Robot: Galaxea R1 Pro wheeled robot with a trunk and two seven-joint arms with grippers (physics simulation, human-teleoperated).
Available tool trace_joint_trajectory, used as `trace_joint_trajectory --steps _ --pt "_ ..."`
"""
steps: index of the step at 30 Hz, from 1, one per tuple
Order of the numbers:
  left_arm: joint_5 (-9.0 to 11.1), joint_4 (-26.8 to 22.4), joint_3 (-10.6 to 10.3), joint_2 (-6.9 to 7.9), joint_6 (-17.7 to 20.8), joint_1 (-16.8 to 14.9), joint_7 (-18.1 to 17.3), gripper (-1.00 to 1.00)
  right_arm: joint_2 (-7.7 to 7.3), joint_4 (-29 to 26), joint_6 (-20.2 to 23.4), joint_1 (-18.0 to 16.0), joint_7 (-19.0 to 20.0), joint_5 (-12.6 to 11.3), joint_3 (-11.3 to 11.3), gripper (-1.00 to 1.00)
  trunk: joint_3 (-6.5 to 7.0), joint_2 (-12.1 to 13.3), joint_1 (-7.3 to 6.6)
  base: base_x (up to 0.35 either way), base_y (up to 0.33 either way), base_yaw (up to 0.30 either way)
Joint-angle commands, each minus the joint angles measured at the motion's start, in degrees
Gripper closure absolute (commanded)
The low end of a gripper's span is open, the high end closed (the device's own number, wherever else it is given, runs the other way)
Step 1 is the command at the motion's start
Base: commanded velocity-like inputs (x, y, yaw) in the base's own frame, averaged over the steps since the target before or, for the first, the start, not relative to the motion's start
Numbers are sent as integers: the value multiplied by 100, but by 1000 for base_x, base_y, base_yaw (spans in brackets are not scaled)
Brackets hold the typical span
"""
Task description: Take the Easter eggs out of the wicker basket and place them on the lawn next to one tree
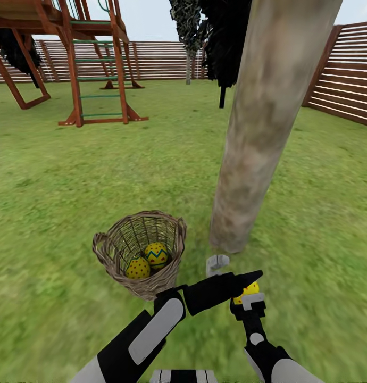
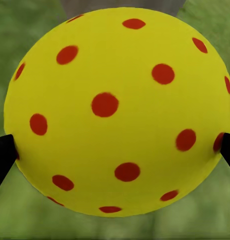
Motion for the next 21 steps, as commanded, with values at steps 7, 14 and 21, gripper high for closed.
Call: trace_joint_trajectory --steps 7,14,21 --pt "34 -1 -6 -18 25 -1 -4 -100 2 5 30 -353 -10 49 -36 100 -160 -11 17 0 0 0" --pt "31 9 -7 -26 25 -1 3 -100 -25 193 58 -705 -6 27 -53 100 -315 -21 35 0 0 0" --pt "29 10 -7 -27 16 -1 4 -100 -27 189 59 -707 -14 -5 -56 100 -470 -30 53 0 0 0"
